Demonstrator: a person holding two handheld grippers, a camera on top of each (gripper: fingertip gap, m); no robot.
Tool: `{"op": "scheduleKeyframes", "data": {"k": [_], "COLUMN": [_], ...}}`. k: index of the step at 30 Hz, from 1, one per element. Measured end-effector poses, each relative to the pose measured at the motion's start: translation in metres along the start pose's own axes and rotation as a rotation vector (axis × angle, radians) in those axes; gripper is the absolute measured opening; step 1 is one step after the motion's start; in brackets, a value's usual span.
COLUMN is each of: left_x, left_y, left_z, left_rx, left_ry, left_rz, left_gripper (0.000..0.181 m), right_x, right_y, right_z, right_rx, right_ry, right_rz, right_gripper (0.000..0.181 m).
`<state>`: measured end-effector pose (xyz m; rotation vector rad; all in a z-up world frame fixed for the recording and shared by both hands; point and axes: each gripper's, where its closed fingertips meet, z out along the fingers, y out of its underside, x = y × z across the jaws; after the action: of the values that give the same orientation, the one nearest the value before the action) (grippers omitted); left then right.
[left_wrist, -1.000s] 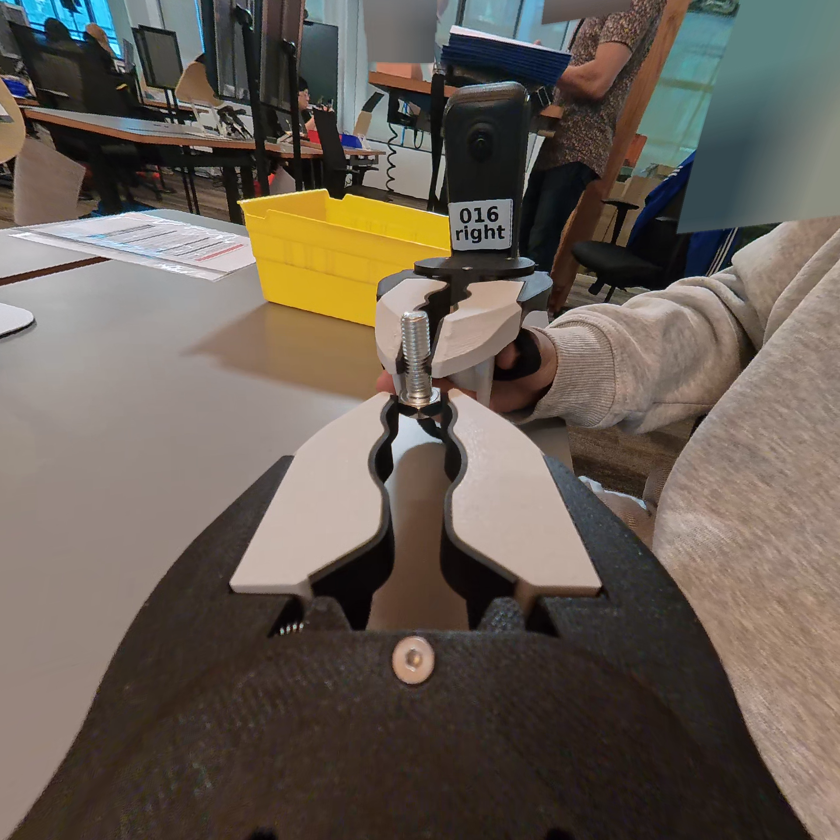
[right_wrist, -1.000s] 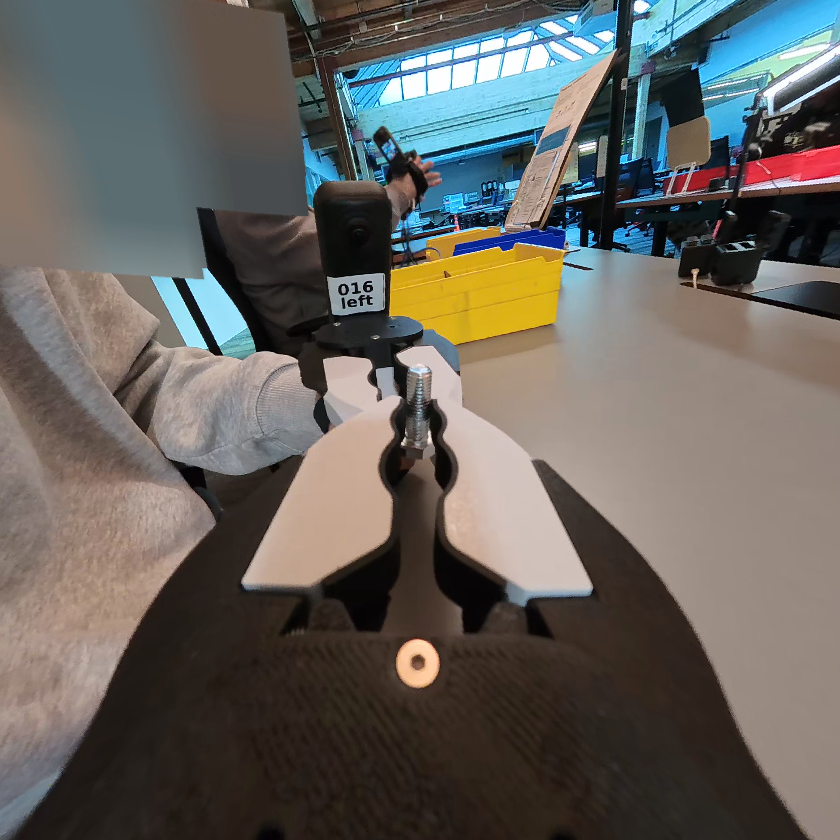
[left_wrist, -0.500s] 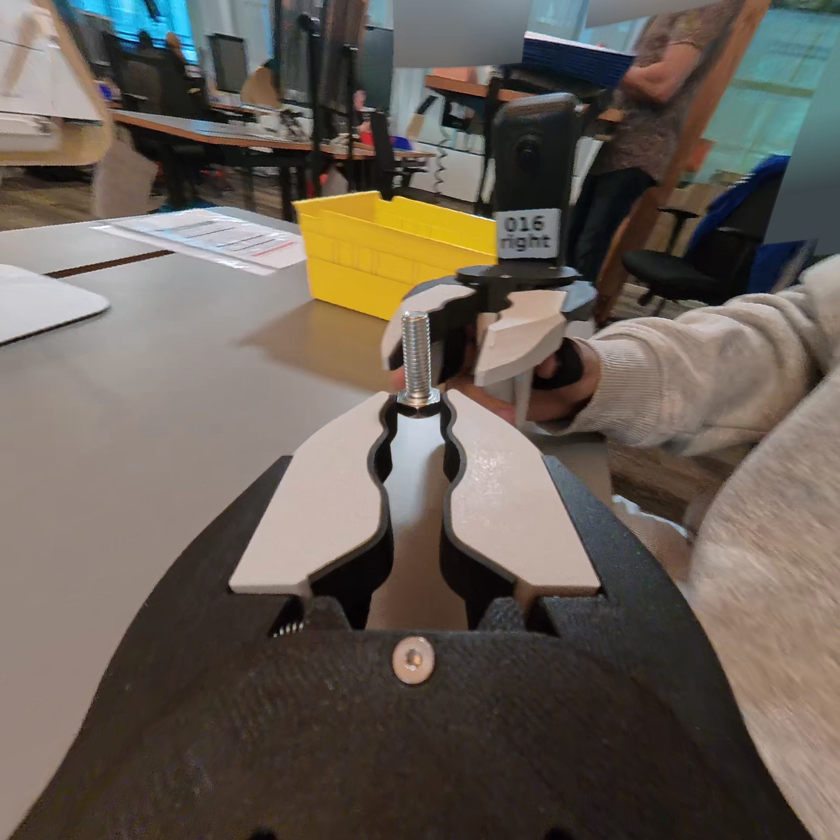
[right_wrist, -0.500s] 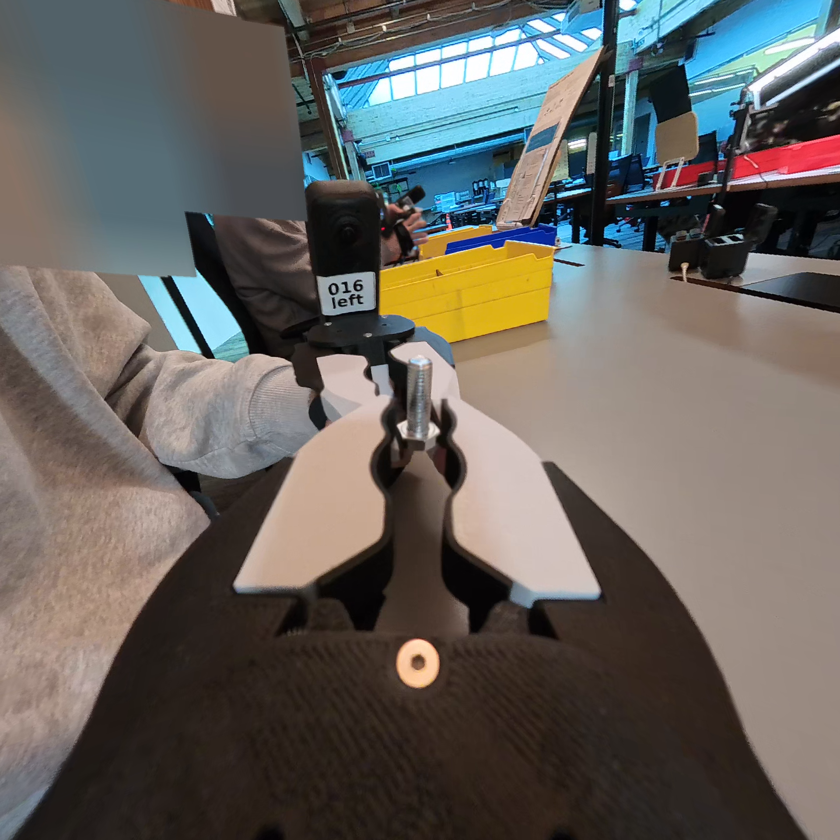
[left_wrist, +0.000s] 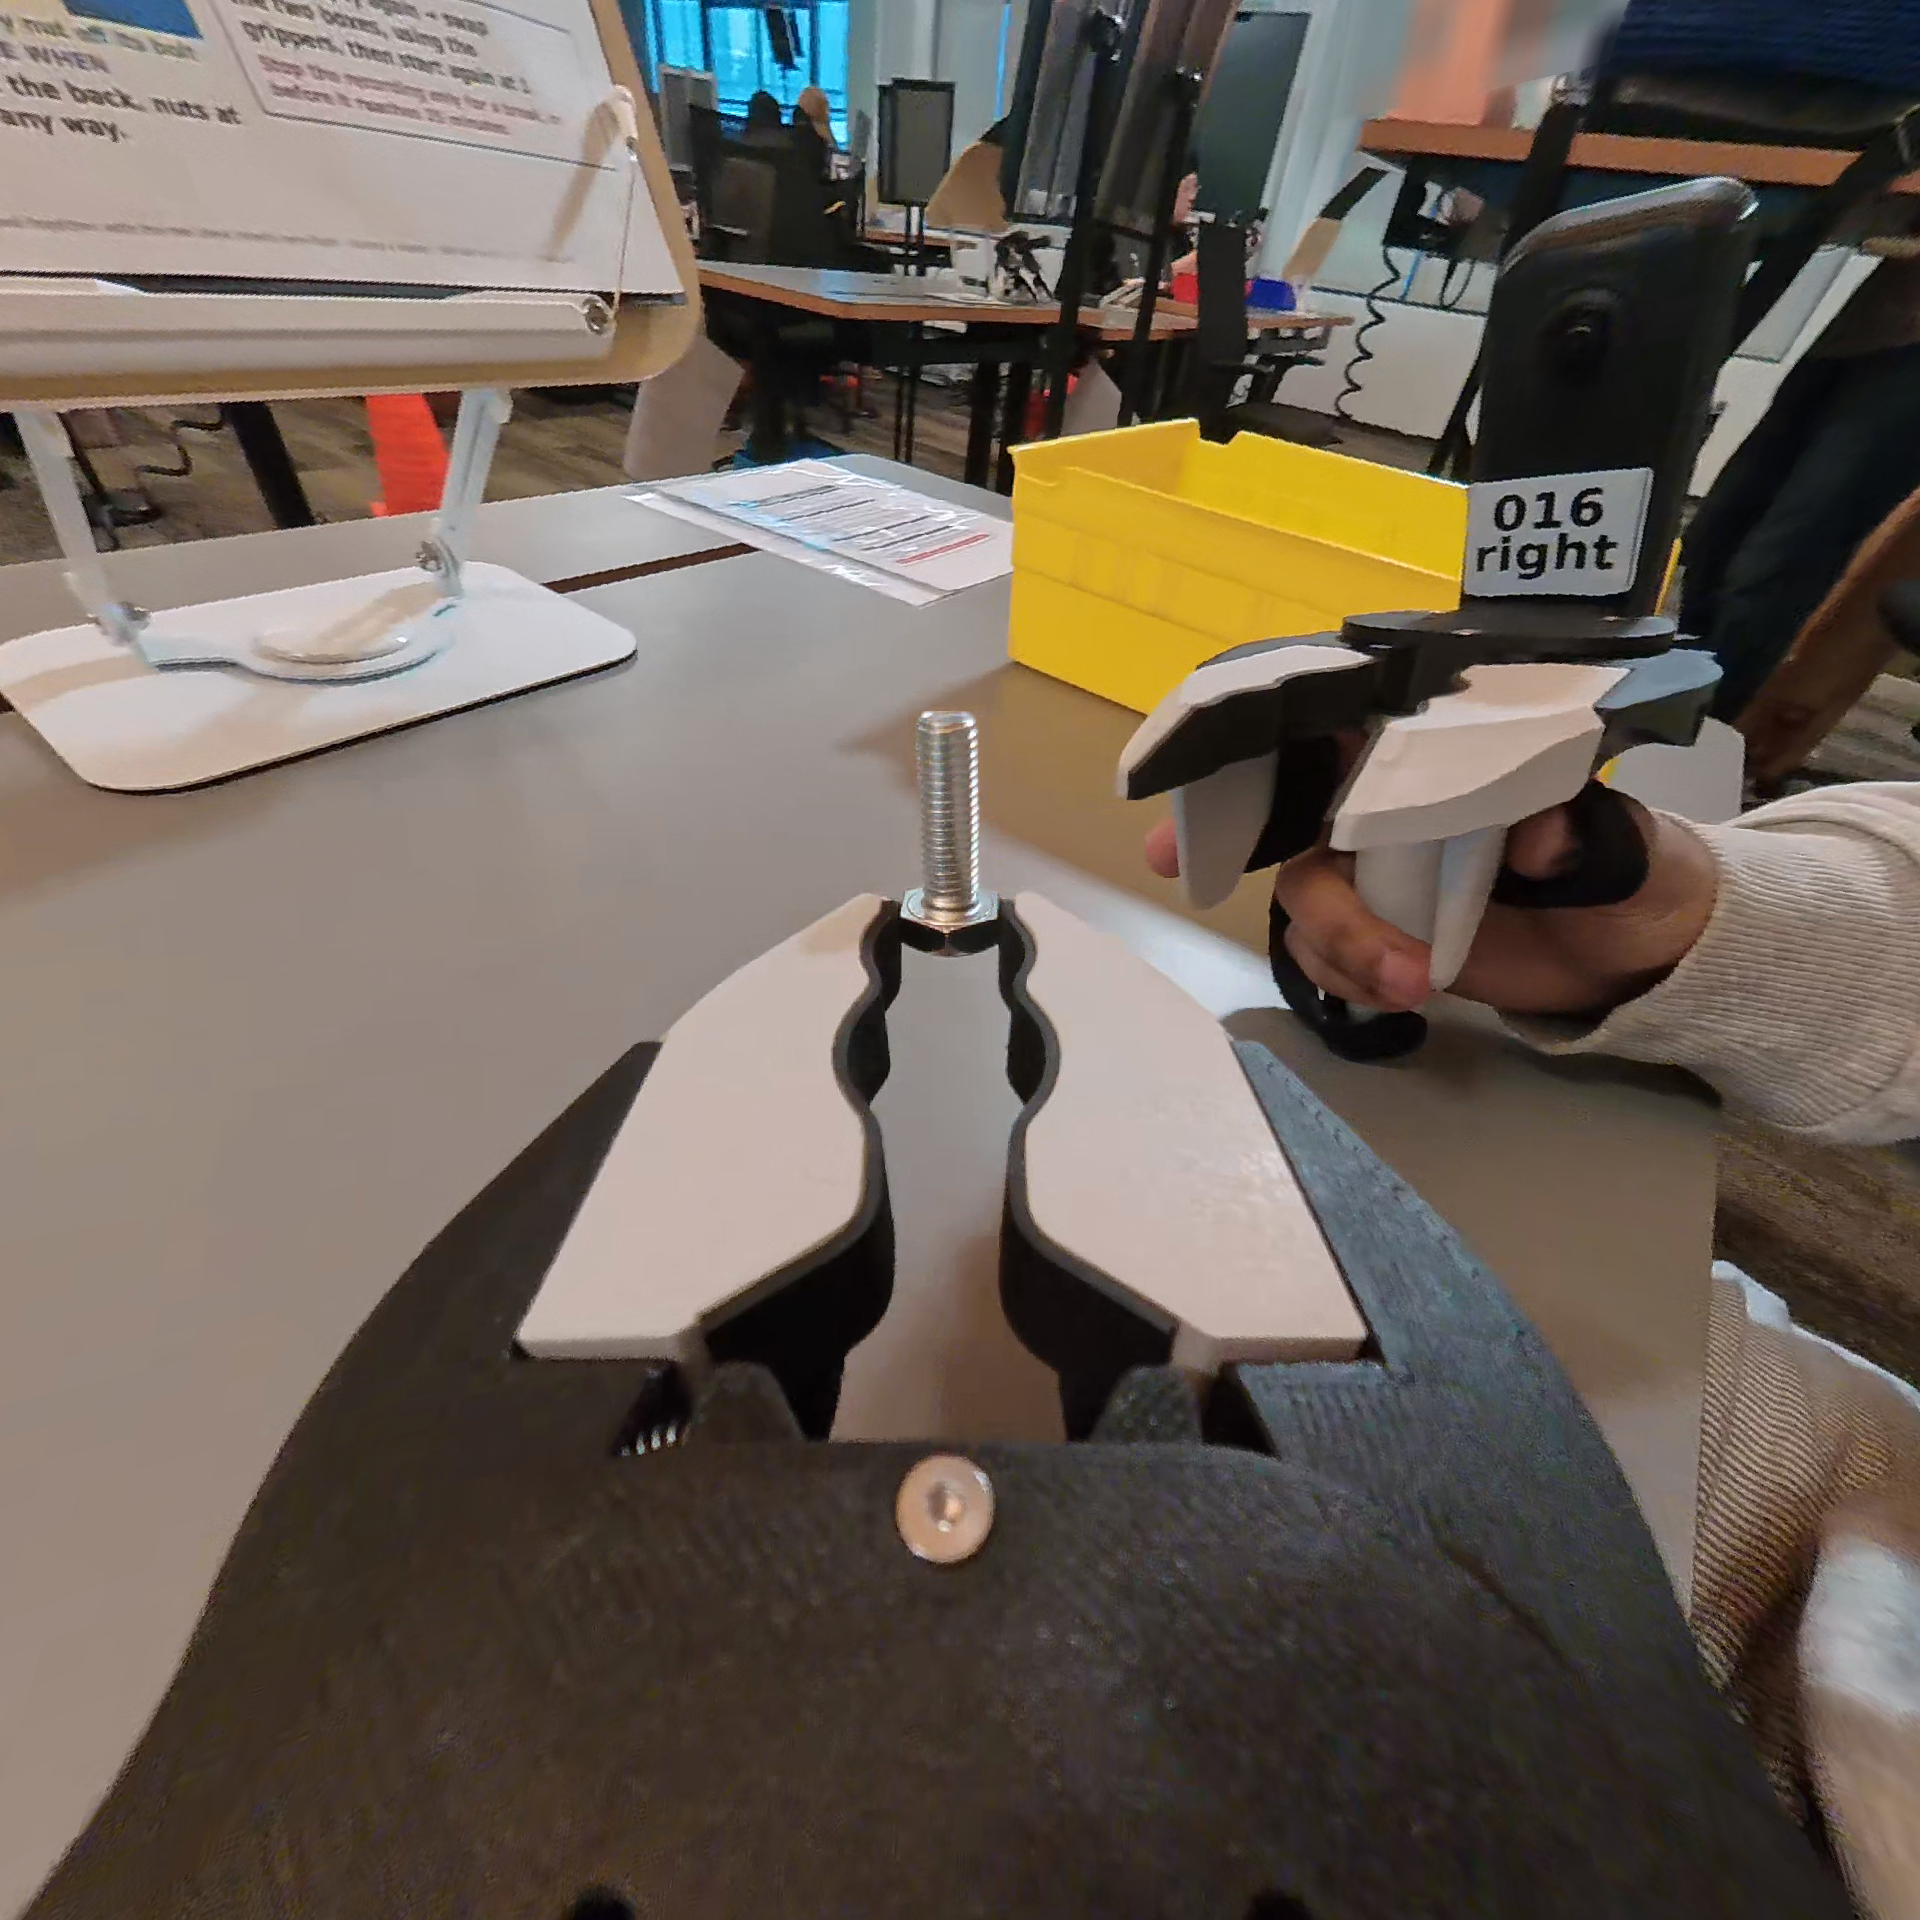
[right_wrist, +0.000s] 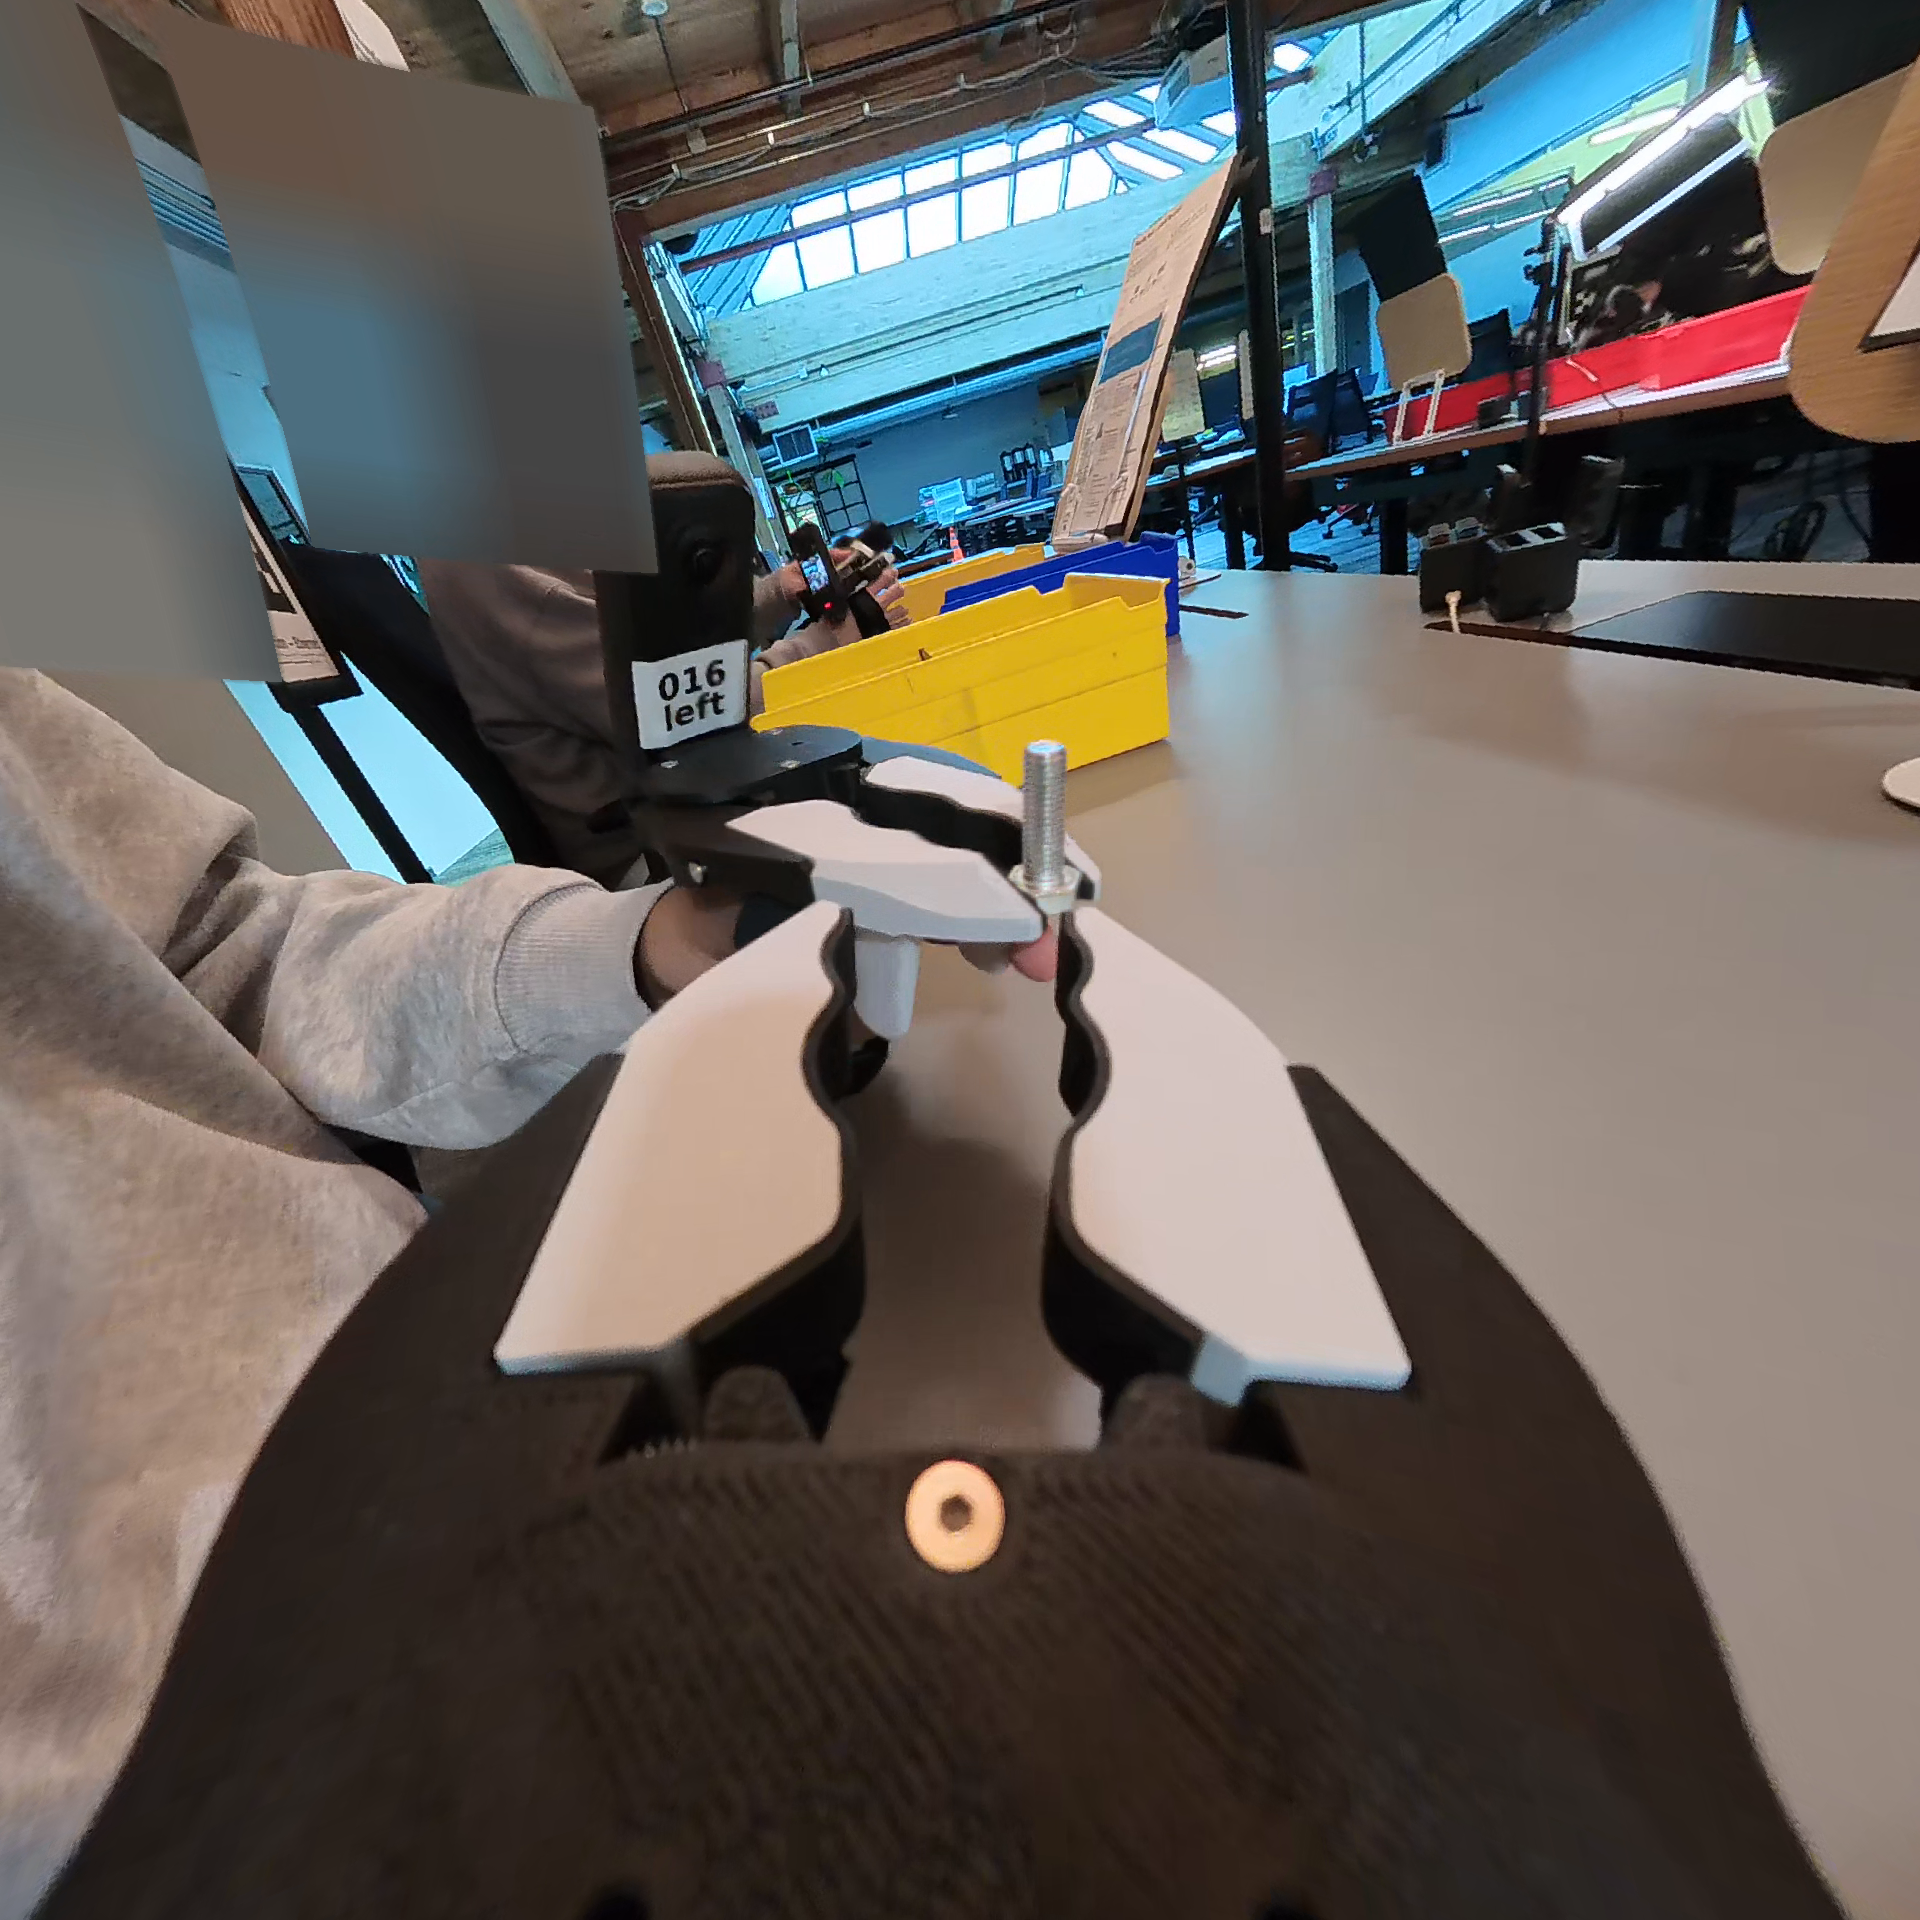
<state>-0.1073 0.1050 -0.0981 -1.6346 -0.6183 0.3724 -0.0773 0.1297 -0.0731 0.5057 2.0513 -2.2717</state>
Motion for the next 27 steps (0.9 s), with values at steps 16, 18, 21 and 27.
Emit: {"op": "scheduleKeyframes", "data": {"k": [16,18,21,27], "left_x": [-0.004,-0.005,-0.005,-0.008], "left_y": [0.005,0.005,0.005,0.006], "left_z": [0.004,0.004,0.004,0.003], "left_rx": [-0.036,-0.036,-0.034,-0.039], "left_ry": [-0.061,-0.068,-0.067,-0.087], "left_rz": [-0.005,-0.005,-0.009,-0.010], "left_gripper": [0.018,0.018,0.018,0.018], "right_x": [-0.009,-0.010,-0.011,-0.010], "right_y": [0.007,0.007,0.009,0.009], "right_z": [0.004,0.005,0.005,0.005], "right_rx": [-0.044,-0.050,-0.057,-0.057], "right_ry": [-0.012,-0.012,-0.013,-0.012], "right_rz": [-0.037,-0.042,-0.047,-0.042], "right_gripper": [0.036,0.036,0.036,0.036]}}
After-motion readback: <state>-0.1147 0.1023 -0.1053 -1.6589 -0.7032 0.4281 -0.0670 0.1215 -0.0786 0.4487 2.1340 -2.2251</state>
